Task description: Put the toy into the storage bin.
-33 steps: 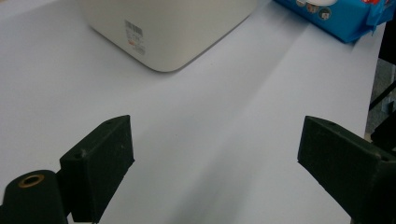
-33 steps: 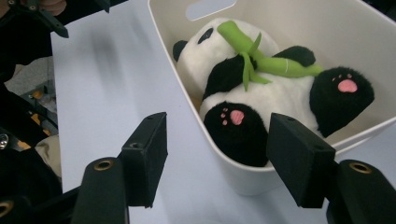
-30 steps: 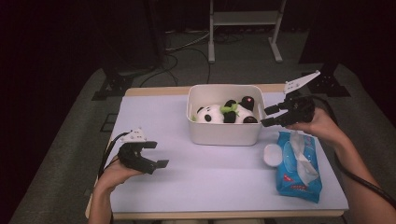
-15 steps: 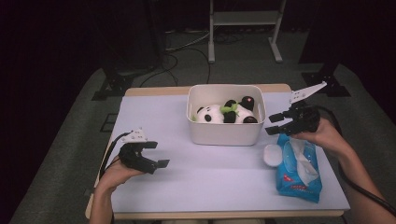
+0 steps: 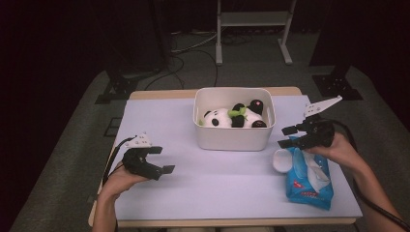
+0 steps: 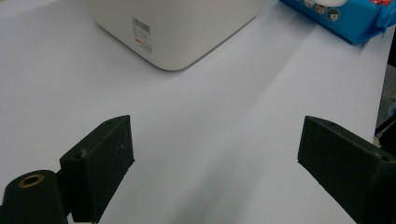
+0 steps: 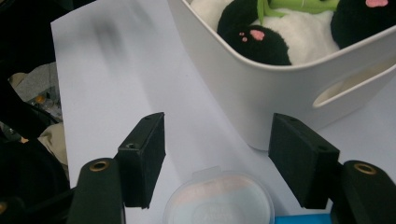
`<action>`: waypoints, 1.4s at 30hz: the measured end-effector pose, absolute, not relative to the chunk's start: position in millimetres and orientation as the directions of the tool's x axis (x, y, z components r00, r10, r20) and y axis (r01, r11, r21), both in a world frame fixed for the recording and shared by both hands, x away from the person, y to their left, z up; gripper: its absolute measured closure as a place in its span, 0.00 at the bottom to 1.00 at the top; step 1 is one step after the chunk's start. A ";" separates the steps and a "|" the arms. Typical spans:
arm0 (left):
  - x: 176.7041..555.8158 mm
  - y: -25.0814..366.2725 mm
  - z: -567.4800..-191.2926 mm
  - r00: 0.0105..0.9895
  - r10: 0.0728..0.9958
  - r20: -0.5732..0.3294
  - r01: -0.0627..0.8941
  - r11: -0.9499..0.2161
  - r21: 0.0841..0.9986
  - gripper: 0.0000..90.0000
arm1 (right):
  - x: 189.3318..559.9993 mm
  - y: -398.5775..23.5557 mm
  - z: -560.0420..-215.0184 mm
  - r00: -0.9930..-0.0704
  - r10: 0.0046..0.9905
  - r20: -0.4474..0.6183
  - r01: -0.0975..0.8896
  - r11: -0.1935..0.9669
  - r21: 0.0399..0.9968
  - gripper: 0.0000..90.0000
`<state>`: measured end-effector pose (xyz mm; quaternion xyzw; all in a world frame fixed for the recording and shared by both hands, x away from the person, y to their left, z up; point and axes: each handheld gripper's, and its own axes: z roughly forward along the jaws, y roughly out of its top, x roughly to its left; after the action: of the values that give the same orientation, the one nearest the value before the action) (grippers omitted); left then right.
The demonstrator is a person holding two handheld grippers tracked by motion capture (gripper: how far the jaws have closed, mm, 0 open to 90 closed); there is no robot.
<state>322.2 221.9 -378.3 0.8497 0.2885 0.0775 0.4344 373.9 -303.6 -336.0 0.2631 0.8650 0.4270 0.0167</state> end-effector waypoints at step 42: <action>320.5 221.8 -377.4 0.823 0.557 -0.115 0.422 -0.462 0.780 0.11 | 332.2 -323.7 -370.1 -0.838 0.501 0.218 0.468 0.453 0.759 0.37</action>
<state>320.5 221.8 -377.4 0.8513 0.2874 0.0782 0.4319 332.2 -323.7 -370.1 0.2841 0.8522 0.4389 0.0186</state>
